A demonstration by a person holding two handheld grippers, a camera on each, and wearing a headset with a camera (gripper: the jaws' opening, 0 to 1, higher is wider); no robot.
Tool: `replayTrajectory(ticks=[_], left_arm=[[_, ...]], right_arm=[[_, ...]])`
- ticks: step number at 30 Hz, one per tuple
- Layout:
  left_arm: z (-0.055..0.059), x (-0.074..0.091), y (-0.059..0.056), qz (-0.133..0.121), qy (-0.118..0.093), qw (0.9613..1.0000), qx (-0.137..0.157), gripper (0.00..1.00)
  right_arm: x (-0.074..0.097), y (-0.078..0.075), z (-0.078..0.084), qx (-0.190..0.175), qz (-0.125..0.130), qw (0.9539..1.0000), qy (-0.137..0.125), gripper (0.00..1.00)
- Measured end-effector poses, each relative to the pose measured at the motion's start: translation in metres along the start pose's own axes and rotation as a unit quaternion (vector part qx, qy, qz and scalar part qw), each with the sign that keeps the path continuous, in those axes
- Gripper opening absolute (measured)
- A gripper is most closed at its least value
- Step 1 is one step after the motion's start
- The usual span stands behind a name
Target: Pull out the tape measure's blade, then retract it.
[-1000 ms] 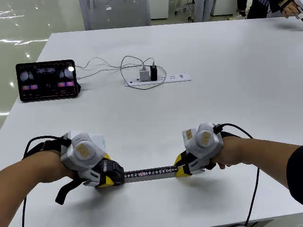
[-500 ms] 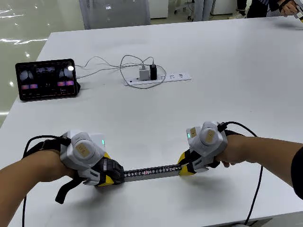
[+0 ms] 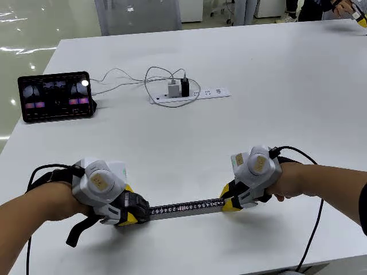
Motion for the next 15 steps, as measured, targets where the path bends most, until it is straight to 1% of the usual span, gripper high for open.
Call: replayTrajectory(ticks=[6,9,15], left_arm=[[0.0,0.0,0.0,-0.001,0.0,1.0,-0.001,0.32],[0.0,0.0,0.0,-0.001,0.0,1.0,-0.001,0.32],[0.0,0.0,0.0,-0.001,0.0,1.0,0.0,0.32]], right_arm=[[0.003,0.0,0.005,-0.006,0.002,1.0,0.0,0.09],[0.004,0.0,0.007,-0.001,0.003,1.0,0.002,0.09],[0.007,0.0,0.011,-0.005,0.003,1.0,0.003,0.09]])
Point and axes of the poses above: the centre of the closed fingertips' face, and the gripper's own axes: x roughly backward along the fingers, y roughly to its left, z roughly out of its underside, the point moved 1 cm from there along x, roughly backward along the fingers, and after that the axes turned 3 degrees about z, right-handed, at the moved point
